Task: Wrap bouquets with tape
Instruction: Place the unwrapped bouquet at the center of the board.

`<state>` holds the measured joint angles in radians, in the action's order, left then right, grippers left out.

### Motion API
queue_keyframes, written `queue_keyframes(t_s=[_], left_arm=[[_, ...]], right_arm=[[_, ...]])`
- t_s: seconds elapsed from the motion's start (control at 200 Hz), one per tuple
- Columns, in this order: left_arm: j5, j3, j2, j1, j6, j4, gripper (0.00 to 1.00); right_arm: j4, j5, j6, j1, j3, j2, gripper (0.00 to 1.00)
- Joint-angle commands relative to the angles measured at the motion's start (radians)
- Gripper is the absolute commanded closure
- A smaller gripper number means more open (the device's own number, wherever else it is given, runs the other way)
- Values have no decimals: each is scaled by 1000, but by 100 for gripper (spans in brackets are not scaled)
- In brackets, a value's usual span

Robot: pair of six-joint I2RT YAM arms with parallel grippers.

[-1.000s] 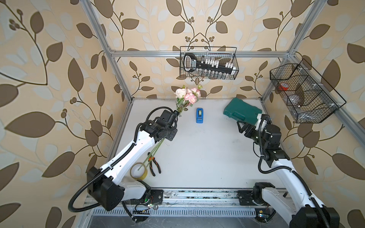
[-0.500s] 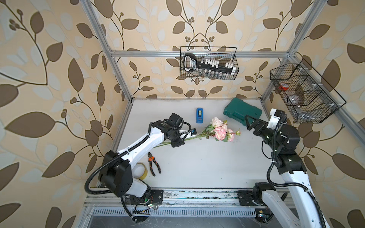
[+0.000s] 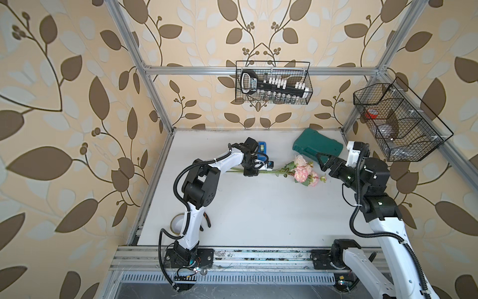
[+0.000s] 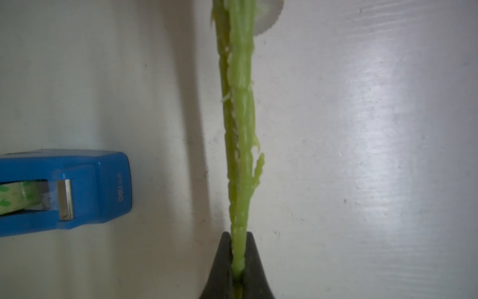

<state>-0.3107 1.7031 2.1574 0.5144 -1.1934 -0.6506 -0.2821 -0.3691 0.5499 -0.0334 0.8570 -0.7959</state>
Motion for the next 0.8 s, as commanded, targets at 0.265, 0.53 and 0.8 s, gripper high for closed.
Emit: queue_keyframes(t_s=[0.265, 0.53, 0.8], left_arm=[[-19, 117, 91, -48, -209, -86, 100], [-70, 129, 110, -38, -145, -75, 80], [-183, 78, -19, -45, -36, -117, 1]], right_arm=[[11, -79, 4, 6, 32, -63, 3], [24, -98, -11, 8, 37, -92, 2], [55, -145, -11, 18, 44, -177, 1]])
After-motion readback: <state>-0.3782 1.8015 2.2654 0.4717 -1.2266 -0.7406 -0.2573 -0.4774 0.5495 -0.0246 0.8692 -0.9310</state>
